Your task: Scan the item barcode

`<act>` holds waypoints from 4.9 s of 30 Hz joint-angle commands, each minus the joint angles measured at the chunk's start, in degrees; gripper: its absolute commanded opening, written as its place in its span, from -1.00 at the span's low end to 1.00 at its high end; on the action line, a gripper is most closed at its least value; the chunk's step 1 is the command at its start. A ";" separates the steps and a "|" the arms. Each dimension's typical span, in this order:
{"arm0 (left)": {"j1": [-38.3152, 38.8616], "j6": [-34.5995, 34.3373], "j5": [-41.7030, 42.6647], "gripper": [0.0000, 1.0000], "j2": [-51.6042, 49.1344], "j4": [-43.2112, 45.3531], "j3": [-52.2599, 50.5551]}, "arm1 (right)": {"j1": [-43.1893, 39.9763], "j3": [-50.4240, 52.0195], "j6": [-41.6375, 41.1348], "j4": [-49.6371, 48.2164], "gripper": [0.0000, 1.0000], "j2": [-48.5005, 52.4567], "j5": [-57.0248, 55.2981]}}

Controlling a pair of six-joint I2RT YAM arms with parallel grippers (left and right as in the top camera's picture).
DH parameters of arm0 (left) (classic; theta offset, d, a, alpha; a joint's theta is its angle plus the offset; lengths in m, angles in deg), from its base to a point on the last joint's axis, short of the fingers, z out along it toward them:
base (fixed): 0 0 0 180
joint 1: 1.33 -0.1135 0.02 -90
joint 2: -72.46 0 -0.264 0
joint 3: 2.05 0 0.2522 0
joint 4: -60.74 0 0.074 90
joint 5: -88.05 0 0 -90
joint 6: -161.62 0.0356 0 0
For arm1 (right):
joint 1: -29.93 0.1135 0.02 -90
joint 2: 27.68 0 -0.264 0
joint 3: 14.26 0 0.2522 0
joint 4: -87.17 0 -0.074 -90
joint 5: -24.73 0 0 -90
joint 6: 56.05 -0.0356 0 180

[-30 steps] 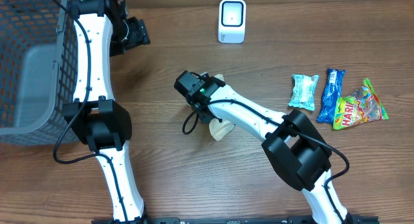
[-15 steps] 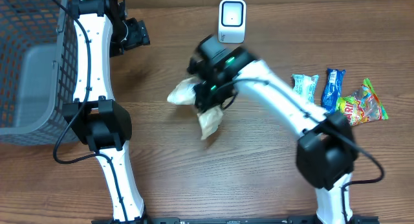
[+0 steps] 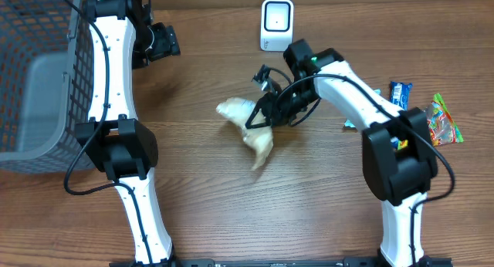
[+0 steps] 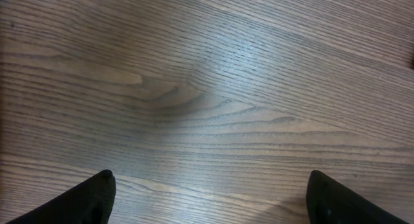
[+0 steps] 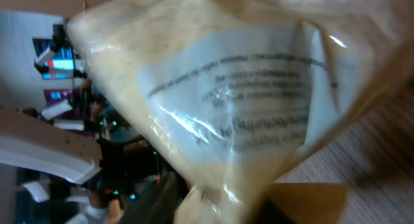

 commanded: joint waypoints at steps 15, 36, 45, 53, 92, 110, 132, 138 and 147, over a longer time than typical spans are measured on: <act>0.42 -0.33 -0.59 0.72 0.00 0.33 -0.46 | 3.41 -14.78 -9.44 6.62 0.00 -0.42 -31.82; -9.33 -0.35 -2.27 0.72 0.00 1.60 -0.48 | 32.13 -16.50 -10.38 -7.78 0.54 6.93 -83.38; -10.14 -0.31 -2.29 0.73 0.00 0.94 -0.48 | 33.16 -16.00 -9.01 -3.54 0.64 12.11 -83.87; -10.14 -0.31 -2.32 0.73 0.00 0.61 -0.48 | 32.52 -15.12 -9.22 -3.54 -0.18 12.39 -83.84; 0.42 4.17 -1.14 0.79 -0.02 -1.29 -0.48 | -10.58 6.34 -4.81 -19.10 -0.92 3.13 31.67; 2.67 4.17 -0.13 0.79 -0.02 -1.38 -0.48 | -10.43 7.06 -23.50 -22.23 -0.08 3.10 -15.98; 2.73 4.20 -0.15 0.80 -0.02 -0.96 -0.48 | -10.73 -9.40 -19.47 -0.50 1.00 0.09 -36.79; 2.73 4.22 -0.15 0.81 -0.02 -0.96 -0.48 | -11.43 -17.27 -12.57 12.02 1.00 -0.17 -29.11; 2.75 4.22 -0.15 0.81 -0.02 -1.03 -0.48 | -12.59 -25.92 -0.92 23.28 0.83 -6.03 -21.03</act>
